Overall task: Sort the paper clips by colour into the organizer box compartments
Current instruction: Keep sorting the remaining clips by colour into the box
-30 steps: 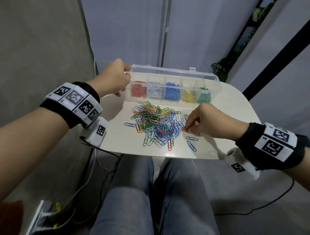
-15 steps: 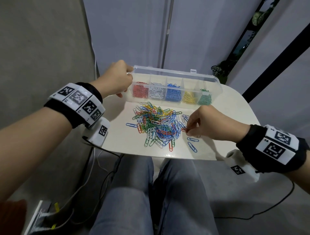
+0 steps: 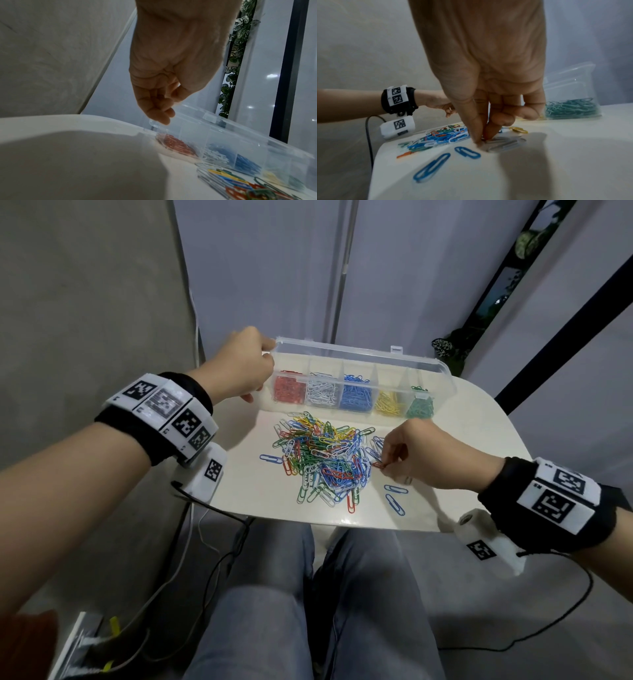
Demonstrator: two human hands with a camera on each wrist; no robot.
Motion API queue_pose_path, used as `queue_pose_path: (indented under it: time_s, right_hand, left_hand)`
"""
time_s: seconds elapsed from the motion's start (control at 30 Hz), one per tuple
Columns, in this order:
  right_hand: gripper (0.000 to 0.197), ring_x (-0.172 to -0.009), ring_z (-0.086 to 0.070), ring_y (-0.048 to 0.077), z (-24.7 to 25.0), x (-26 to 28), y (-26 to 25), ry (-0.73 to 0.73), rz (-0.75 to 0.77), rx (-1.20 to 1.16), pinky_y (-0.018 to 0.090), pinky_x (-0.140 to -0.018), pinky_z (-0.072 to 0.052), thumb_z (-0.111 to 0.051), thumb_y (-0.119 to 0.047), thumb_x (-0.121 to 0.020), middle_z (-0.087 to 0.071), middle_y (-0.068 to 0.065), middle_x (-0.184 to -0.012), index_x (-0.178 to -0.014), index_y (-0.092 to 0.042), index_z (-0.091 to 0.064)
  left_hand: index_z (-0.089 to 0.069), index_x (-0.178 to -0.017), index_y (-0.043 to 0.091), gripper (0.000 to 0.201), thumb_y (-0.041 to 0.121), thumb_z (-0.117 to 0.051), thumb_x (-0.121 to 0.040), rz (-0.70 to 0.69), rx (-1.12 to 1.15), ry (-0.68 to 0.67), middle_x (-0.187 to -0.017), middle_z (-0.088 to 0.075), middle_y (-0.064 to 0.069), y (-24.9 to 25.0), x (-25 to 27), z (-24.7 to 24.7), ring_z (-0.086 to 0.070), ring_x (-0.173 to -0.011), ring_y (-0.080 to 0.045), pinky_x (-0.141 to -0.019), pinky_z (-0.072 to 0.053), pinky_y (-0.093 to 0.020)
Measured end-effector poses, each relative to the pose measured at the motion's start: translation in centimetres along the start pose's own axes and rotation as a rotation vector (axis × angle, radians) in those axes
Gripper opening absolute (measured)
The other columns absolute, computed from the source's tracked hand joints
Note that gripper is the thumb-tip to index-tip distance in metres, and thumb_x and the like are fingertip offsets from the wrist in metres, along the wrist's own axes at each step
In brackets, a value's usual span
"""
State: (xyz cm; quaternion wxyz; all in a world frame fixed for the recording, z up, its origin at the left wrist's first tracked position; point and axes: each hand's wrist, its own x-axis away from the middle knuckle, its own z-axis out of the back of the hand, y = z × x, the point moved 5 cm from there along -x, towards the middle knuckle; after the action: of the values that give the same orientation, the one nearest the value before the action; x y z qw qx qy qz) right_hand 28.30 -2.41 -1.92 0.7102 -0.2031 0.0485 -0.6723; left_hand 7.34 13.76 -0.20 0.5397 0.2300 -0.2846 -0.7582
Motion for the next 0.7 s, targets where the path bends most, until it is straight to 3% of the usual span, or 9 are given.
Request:
queue_pose_path:
  time_s: [0.07,0.17,0.27,0.33,0.4,0.47,0.53,0.6,0.7]
  right_hand:
    - [0.008,-0.052,-0.058,0.004,0.5,-0.1,0.2,0.015,-0.005,-0.099,0.013,-0.053,-0.044,-0.077,-0.003,-0.075,-0.069,0.002,-0.063,-0.072,-0.005,-0.071]
    - [0.009,-0.055,-0.058,0.009,1.8,-0.6,-0.2,0.058,-0.024,-0.284,0.022,-0.060,-0.049,-0.079,-0.002,-0.075,-0.070,0.003,-0.064,-0.071,-0.007,-0.072]
    - [0.008,-0.047,-0.051,-0.003,3.9,-1.7,-1.7,0.168,-0.016,-0.428,0.010,-0.052,-0.040,-0.078,0.001,-0.075,-0.066,-0.006,-0.058,-0.075,0.004,-0.071]
    - [0.010,-0.047,-0.052,-0.007,5.4,-3.0,-3.3,0.241,0.000,-0.473,0.007,-0.050,-0.040,-0.077,0.000,-0.076,-0.067,-0.005,-0.063,-0.080,0.007,-0.071]
    - [0.004,-0.051,-0.056,-0.004,6.6,-5.0,-5.1,0.279,0.020,-0.503,0.009,-0.053,-0.043,-0.076,-0.004,-0.078,-0.070,-0.001,-0.071,-0.077,-0.002,-0.072]
    - [0.014,-0.050,-0.053,0.006,7.2,-7.4,-6.8,0.318,0.031,-0.501,0.014,-0.051,-0.043,-0.077,-0.006,-0.078,-0.071,0.008,-0.076,-0.068,-0.012,-0.070]
    - [0.007,-0.045,-0.044,0.006,7.3,-9.8,-8.1,0.332,0.013,-0.474,0.015,-0.044,-0.037,-0.078,-0.005,-0.077,-0.066,0.011,-0.071,-0.073,-0.006,-0.072]
    - [0.009,-0.051,-0.049,0.008,6.9,-11.6,-8.8,0.326,-0.010,-0.453,0.017,-0.047,-0.039,-0.079,-0.006,-0.076,-0.067,0.010,-0.071,-0.082,-0.001,-0.074]
    - [0.016,-0.063,-0.056,0.013,6.8,-12.4,-8.6,0.335,-0.031,-0.441,0.022,-0.055,-0.046,-0.081,-0.007,-0.074,-0.067,0.008,-0.075,-0.087,-0.001,-0.073]
  left_hand:
    - [-0.044,-0.143,0.004,0.048,0.006,-0.037,-0.095,-0.002,-0.007,0.000,-0.082,-0.054,-0.009,0.0,0.1,0.1,-0.052,-0.051,-0.017,-0.040,-0.053,-0.030]
    - [-0.044,-0.143,0.004,0.048,0.006,-0.037,-0.096,-0.011,-0.019,0.006,-0.096,-0.059,-0.018,0.2,0.2,0.2,-0.054,-0.053,-0.018,-0.039,-0.053,-0.030]
    - [-0.044,-0.142,0.002,0.047,0.005,-0.037,-0.096,-0.022,-0.014,0.003,-0.119,-0.060,-0.023,0.3,0.2,0.2,-0.054,-0.053,-0.018,-0.041,-0.053,-0.030]
    - [-0.044,-0.143,0.003,0.047,0.006,-0.037,-0.096,-0.015,-0.004,0.000,-0.121,-0.060,-0.021,0.2,0.1,0.1,-0.055,-0.055,-0.017,-0.037,-0.050,-0.026]
    - [-0.044,-0.143,0.005,0.046,0.008,-0.038,-0.097,-0.003,0.002,0.000,-0.109,-0.060,-0.019,0.1,0.1,0.1,-0.055,-0.057,-0.017,-0.039,-0.052,-0.028]
    - [-0.045,-0.143,0.006,0.046,0.009,-0.039,-0.097,0.004,0.005,-0.003,-0.103,-0.060,-0.018,0.1,0.1,0.2,-0.055,-0.056,-0.017,-0.041,-0.053,-0.030]
    - [-0.045,-0.142,0.005,0.046,0.009,-0.038,-0.097,-0.005,-0.004,-0.007,-0.116,-0.061,-0.020,0.1,0.2,0.3,-0.056,-0.056,-0.018,-0.041,-0.052,-0.030]
    - [-0.046,-0.141,0.004,0.046,0.010,-0.039,-0.096,-0.016,-0.014,-0.008,-0.127,-0.059,-0.019,0.1,0.3,0.4,-0.057,-0.056,-0.018,-0.041,-0.052,-0.030]
    - [-0.047,-0.141,0.004,0.046,0.011,-0.040,-0.096,-0.022,-0.017,-0.008,-0.124,-0.061,-0.020,0.1,0.3,0.4,-0.057,-0.055,-0.017,-0.044,-0.054,-0.032]
